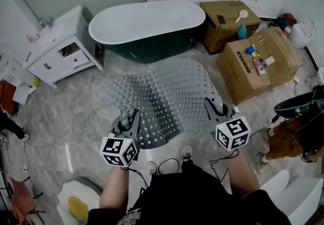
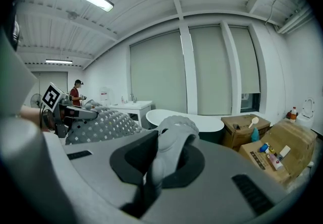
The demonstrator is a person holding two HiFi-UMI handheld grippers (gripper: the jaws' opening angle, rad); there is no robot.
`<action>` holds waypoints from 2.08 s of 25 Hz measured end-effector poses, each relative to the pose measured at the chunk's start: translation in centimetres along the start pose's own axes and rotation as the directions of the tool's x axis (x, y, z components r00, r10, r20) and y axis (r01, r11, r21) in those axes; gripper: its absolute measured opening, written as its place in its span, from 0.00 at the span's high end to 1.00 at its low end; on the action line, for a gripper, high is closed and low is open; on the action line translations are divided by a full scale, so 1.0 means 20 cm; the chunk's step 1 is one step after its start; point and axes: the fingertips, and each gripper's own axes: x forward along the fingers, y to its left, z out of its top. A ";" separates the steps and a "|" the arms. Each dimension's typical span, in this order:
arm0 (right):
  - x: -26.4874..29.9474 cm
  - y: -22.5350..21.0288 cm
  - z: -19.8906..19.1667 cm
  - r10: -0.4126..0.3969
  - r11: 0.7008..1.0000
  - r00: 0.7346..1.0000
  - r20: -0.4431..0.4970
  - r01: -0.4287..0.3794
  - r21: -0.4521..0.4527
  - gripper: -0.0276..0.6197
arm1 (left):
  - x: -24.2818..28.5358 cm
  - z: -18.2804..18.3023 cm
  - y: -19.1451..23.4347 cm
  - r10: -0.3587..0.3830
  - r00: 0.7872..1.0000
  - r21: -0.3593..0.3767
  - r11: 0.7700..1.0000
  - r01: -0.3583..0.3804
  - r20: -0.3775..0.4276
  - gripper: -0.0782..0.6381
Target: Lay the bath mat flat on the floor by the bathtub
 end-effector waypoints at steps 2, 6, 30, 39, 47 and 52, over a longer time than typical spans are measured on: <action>0.02 -0.06 -0.01 0.007 1.000 1.000 -0.005 -0.007 0.000 0.91 | 0.05 -0.01 -0.02 0.009 1.000 -0.008 1.000 -0.009 -0.001 0.81; 0.05 -0.18 -0.03 0.025 1.000 1.000 -0.012 -0.025 0.008 0.91 | 0.14 -0.02 -0.08 0.027 1.000 -0.020 0.999 -0.027 -0.004 0.81; 0.19 -0.51 0.04 0.091 0.995 0.996 0.006 -0.091 0.045 0.91 | 0.44 0.12 -0.18 0.087 0.996 -0.013 0.996 -0.086 0.010 0.81; 0.45 -0.60 0.12 0.042 0.999 0.999 -0.011 -0.042 0.030 0.91 | 0.68 0.18 0.04 0.046 0.999 -0.027 0.999 -0.045 0.011 0.81; 0.83 -0.67 0.24 0.018 0.999 0.999 -0.031 -0.017 0.029 0.91 | 0.96 0.25 0.37 0.035 0.999 -0.050 0.998 -0.035 0.003 0.81; 1.13 -0.66 0.34 0.013 1.000 0.999 -0.040 -0.012 0.023 0.91 | 1.11 0.33 0.63 0.031 1.000 -0.059 0.998 -0.031 0.005 0.81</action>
